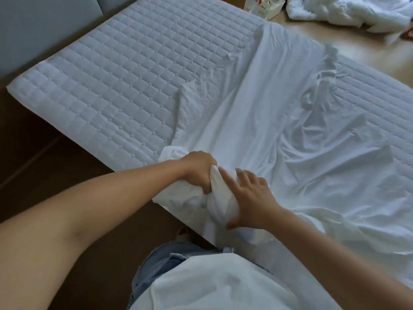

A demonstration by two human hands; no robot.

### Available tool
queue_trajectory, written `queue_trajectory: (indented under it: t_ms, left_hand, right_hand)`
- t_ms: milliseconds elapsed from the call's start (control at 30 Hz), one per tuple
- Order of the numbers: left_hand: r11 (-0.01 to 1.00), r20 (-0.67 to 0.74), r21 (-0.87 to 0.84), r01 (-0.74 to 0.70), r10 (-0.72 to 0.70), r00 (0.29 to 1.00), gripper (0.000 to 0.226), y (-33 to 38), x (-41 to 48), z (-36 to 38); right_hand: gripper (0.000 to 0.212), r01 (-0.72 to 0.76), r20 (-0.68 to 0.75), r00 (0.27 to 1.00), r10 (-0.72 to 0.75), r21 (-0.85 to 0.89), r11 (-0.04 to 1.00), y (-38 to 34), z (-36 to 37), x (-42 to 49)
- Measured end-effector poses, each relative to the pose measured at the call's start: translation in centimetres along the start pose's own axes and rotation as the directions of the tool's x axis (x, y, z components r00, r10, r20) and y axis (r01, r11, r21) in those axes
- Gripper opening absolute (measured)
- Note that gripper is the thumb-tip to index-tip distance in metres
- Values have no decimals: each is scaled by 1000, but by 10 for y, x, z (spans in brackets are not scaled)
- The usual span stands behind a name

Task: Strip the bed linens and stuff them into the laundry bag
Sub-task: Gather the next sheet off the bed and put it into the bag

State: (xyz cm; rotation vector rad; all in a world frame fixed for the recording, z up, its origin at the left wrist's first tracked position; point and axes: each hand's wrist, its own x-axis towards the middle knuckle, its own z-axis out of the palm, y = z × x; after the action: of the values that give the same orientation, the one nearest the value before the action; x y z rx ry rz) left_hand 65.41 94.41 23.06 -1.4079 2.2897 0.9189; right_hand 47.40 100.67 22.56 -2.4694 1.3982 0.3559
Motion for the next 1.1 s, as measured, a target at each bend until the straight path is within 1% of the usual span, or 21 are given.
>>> queue_trajectory:
  t_ms: [33,67,100,133,233,300,367,467,567,600,633,667,733,767,800,833,867,933,1000,1033,1100]
  left_hand:
    - [1000,3,-25,3,-3,1000,29,-3,3,0]
    - [999,11,-32,7,-7,1000,29,-6,5,0]
    - [999,20,-27,19,-19,1000,29,-9,8,0]
    - [999,28,-25,37,-36,999,29,-13,11,-2]
    - [981,92,-152,123,-110,990,33,-31,26,-4]
    - [958,181,-230,173,-133,974,35,-45,42,6]
    - [949,296,-230,215,-142,944,37,-61,65,25]
    - [934,452,-194,301,-187,872,49,-90,104,59]
    - [919,536,-163,358,-222,814,55,-111,144,94]
    - [913,528,-176,367,-227,818,55,-113,155,103]
    - [912,485,-197,360,-228,844,57,-114,164,110]
    - [923,390,-198,331,-235,890,61,-113,170,116]
    - [967,60,-51,250,-247,967,67,-100,162,132]
    - [971,-139,40,237,-230,963,66,-88,151,146]
    - [970,-332,92,226,-184,925,66,-74,138,163]
    - [972,-446,143,185,-104,889,71,-64,123,182]
    - [960,-425,238,149,-35,904,82,-60,108,200]
    - [908,-181,414,68,9,984,117,-73,90,227]
    - [865,-122,502,5,65,990,146,-95,100,222]
    - [862,-122,507,-14,88,989,149,-102,112,212]
    - [884,-158,453,-112,203,966,132,-115,143,188]
  right_hand:
    - [131,8,-114,993,-16,-74,997,-1,10,3]
    - [125,-1,-186,982,-10,-57,998,-3,16,8]
    - [117,-1,-227,974,-4,-23,1000,-2,21,15]
    - [109,5,-212,977,-1,21,1000,0,20,24]
    - [94,37,-31,999,-34,78,996,11,13,51]
    - [92,38,28,999,-42,120,992,18,19,67]
    - [90,25,84,996,-38,155,988,22,40,81]
    - [90,-21,167,986,-26,272,962,27,96,109]
    - [88,-144,276,961,23,426,893,38,150,143]
    - [85,-175,312,950,29,451,875,43,164,152]
    - [80,-172,323,946,17,460,871,49,177,160]
    - [75,-130,285,958,-4,447,885,56,187,167]
    - [80,-64,181,983,-3,363,929,69,197,175]
    - [83,-71,128,991,31,323,944,74,201,174]
    - [82,-93,53,995,81,302,949,74,204,168]
    - [79,-120,-40,990,137,296,948,71,206,160]
    - [73,-147,-139,971,195,297,944,63,208,149]
    - [58,-225,-270,911,311,308,924,41,213,123]
    - [54,-304,-268,875,403,344,889,18,218,98]
    - [59,-329,-236,877,419,342,880,8,222,85]
    - [81,-318,-153,917,369,280,906,-9,227,66]
